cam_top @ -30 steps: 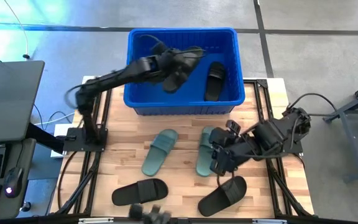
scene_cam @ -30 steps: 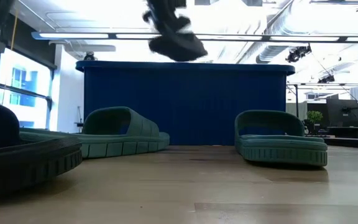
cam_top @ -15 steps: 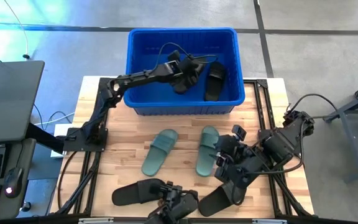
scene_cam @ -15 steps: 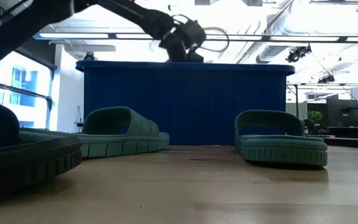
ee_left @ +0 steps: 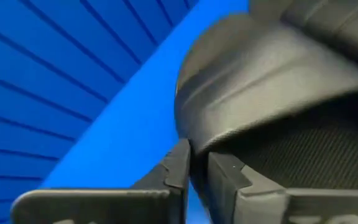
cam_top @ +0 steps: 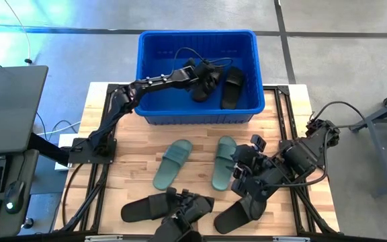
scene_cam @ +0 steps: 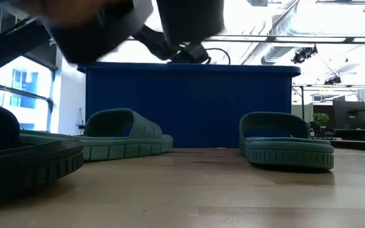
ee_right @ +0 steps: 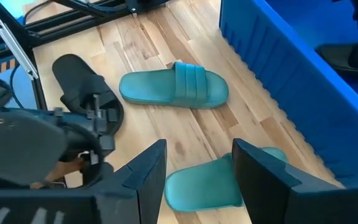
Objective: Pick and place slides into bin
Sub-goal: Put the top left black slide into the bin
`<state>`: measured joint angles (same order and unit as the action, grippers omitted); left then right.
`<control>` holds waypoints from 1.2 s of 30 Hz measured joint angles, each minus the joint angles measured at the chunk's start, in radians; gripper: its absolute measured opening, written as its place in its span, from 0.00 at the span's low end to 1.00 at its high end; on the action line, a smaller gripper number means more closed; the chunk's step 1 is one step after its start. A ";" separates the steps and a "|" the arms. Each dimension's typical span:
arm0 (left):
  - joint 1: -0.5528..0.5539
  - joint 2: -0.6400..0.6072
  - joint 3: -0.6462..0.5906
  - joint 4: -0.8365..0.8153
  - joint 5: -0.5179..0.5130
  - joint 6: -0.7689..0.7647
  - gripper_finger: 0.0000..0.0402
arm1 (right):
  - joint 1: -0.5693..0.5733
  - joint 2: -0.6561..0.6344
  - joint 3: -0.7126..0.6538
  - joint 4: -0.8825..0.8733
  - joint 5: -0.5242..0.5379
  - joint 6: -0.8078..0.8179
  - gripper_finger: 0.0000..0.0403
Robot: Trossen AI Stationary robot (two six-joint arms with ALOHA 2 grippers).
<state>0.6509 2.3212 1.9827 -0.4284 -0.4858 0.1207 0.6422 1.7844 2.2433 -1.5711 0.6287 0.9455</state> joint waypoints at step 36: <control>0.026 0.032 0.048 -0.033 0.433 -0.078 0.49 | 0.033 0.000 0.000 0.000 -0.069 0.041 0.43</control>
<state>0.6769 2.3532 2.0304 -0.4609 -0.0527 0.0426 0.6753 1.7844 2.2433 -1.5711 0.5596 0.9868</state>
